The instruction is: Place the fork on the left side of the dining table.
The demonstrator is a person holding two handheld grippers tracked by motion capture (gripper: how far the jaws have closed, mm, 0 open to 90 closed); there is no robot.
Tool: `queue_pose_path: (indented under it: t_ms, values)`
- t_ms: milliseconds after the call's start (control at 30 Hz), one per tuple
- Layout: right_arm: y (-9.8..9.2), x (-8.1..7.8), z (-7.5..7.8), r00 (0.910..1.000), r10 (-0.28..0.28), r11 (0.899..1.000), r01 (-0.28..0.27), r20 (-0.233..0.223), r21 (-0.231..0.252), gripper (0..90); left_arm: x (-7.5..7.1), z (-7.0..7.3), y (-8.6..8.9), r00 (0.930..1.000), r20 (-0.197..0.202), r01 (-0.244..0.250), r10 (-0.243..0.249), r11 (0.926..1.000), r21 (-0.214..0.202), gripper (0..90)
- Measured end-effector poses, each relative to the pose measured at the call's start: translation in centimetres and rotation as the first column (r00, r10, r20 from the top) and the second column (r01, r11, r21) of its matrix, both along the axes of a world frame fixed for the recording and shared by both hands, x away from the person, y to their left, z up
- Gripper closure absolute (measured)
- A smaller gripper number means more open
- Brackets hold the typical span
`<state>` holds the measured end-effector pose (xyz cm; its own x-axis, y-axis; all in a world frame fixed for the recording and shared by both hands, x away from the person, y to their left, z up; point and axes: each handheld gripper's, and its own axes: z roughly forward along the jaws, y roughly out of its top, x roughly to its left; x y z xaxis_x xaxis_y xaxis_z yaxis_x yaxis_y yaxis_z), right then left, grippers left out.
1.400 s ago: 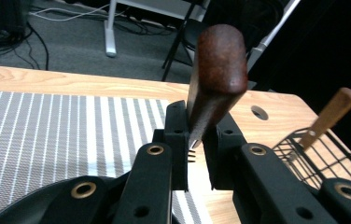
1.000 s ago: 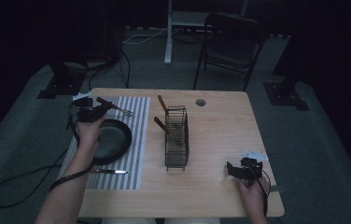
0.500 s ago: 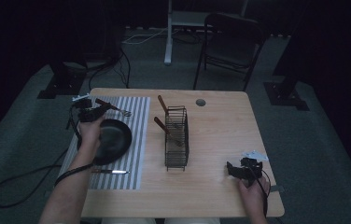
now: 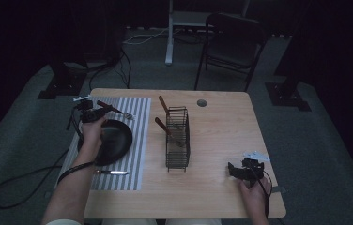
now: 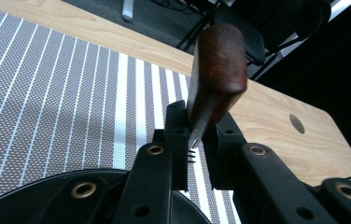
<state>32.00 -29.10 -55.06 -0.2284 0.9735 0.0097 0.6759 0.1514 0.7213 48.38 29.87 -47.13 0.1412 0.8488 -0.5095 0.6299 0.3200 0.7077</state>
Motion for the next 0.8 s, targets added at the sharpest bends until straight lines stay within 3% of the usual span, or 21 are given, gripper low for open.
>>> queue_pose_path:
  t_ms: [367, 467, 633, 800]
  values:
    - [0.0, 0.0, 0.0, 1.0000, 0.000, 1.000, 0.000, 0.000, 0.000, 11.6, 0.3, -1.1, 1.0, 0.9988, -0.025, -0.043, 0.043, 0.9985, -0.034, 76.9]
    - [0.0, 0.0, 0.0, 1.0000, 0.000, 1.000, 0.000, 0.000, 0.000, 11.6, 0.4, -1.4, 1.2, 0.9980, -0.041, -0.047, 0.048, 0.9988, 0.008, 73.9]
    - [0.0, 0.0, 0.0, 1.0000, 0.000, 1.000, 0.000, 0.000, 0.000, 11.6, 0.5, -2.1, 1.9, 0.9968, -0.054, -0.061, 0.058, 0.9972, -0.043, 73.3]
    - [0.0, 0.0, 0.0, 1.0000, 0.000, 1.000, 0.000, 0.000, 0.000, 11.6, 0.7, -2.8, 2.3, 0.9964, -0.055, -0.071, 0.065, 0.9906, -0.116, 74.3]
